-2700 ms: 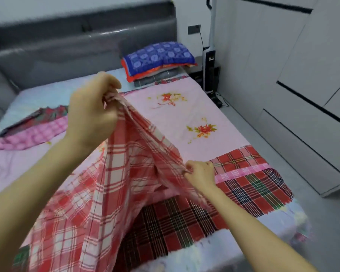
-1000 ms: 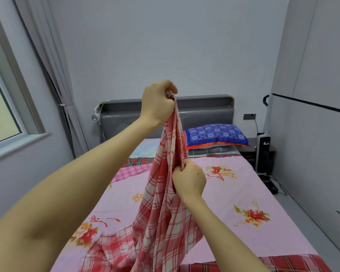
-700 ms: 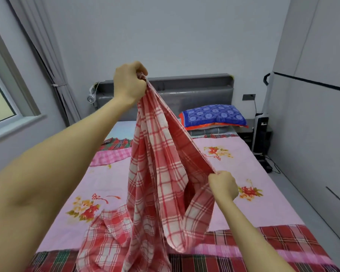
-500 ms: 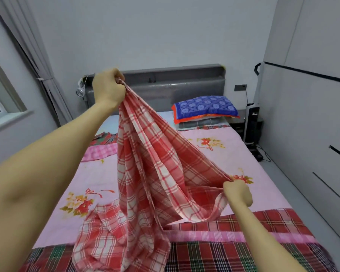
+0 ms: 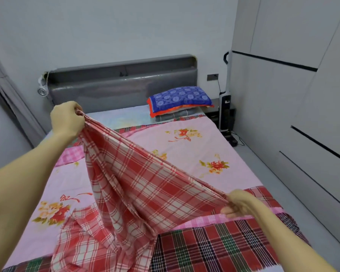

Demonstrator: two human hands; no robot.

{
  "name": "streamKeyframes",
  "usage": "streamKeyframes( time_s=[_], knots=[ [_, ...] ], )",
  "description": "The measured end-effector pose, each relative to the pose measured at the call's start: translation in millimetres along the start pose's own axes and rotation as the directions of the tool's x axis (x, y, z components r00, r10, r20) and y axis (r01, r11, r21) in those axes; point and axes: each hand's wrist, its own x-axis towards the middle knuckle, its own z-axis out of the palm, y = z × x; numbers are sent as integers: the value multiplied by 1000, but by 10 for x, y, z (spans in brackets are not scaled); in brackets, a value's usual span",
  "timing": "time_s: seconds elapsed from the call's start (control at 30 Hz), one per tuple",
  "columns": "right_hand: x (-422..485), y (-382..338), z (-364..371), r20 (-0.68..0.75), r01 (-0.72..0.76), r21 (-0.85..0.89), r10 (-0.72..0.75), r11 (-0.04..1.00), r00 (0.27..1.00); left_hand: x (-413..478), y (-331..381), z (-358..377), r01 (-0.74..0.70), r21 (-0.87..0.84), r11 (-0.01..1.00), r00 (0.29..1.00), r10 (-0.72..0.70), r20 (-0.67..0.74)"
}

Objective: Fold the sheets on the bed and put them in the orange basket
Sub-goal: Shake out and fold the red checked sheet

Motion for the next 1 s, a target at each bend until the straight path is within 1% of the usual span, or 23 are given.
streamKeyframes(
  time_s=[0.07,0.1,0.13,0.17,0.2,0.27,0.33,0.37,0.47,0.5,0.57,0.6,0.63,0.67,0.73,0.77,0.8,0.83,0.87,0.93,0.97,1.0],
  knots=[
    [66,-177,-119,-138,99,-1,-98,995,986,-24,-48,24,13,28,1000,1000,-14,22],
    [95,-343,-188,-207,181,37,-170,983,964,8,-57,-1,29,39,999,999,-29,21],
    [119,-487,-234,-242,241,152,-200,959,949,25,-76,-4,49,53,997,998,-50,26],
    [87,-715,-285,-268,302,298,-224,905,937,81,-95,-53,78,67,995,997,-80,22],
    [51,-953,-335,-320,375,400,-256,836,912,138,-118,-107,103,84,991,994,-105,19],
    [-170,-1568,-450,-422,516,482,-328,708,845,291,-212,-245,148,115,982,989,-146,-27],
    [-489,-2187,-573,-495,666,466,-452,583,742,466,-305,-419,184,120,976,981,-174,-84],
    [-693,-2500,-642,-534,735,446,-508,510,676,573,-347,-533,201,109,973,975,-189,-116],
    [-1339,-3339,-860,-588,870,403,-648,284,484,926,-469,-957,238,45,970,941,-219,-257],
    [-1559,-3574,-928,-614,905,369,-675,213,409,1066,-471,-1128,241,36,970,923,-218,-316],
    [-1991,-4028,-1003,-661,954,290,-707,70,253,1373,-472,-1474,244,-7,970,859,-219,-463],
    [-2169,-4229,-1019,-681,974,220,-708,45,187,1535,-449,-1639,249,-73,966,818,-250,-518],
    [-2291,-4403,-1030,-676,986,152,-721,67,154,1681,-454,-1758,270,-134,954,792,-299,-532],
    [-2361,-4554,-1044,-639,984,115,-749,133,176,1808,-471,-1840,309,-191,932,785,-363,-502],
    [-2415,-4761,-1069,-474,926,199,-796,320,376,2025,-517,-1987,383,-360,851,772,-509,-381],
    [-2424,-4801,-1108,-403,892,233,-796,388,451,2085,-527,-2007,406,-462,789,762,-571,-305],
    [-2428,-4848,-1155,-372,869,256,-787,424,493,2129,-509,-2017,427,-539,726,761,-610,-220],
    [-2437,-4895,-1196,-366,852,246,-770,462,523,2176,-506,-1990,445,-585,678,769,-624,-138],
    [-2447,-4956,-1269,-370,847,247,-762,471,532,2214,-491,-1957,423,-610,670,795,-598,-105],
    [-2501,-5052,-1375,-374,856,262,-771,445,515,2250,-418,-1907,396,-638,660,840,-542,-38],
    [-2536,-5100,-1423,-358,862,263,-786,434,505,2284,-411,-1904,378,-675,634,855,-519,-9],
    [-2536,-5194,-1450,-341,869,274,-803,412,488,2343,-444,-1866,351,-732,584,873,-488,29]
  ],
)
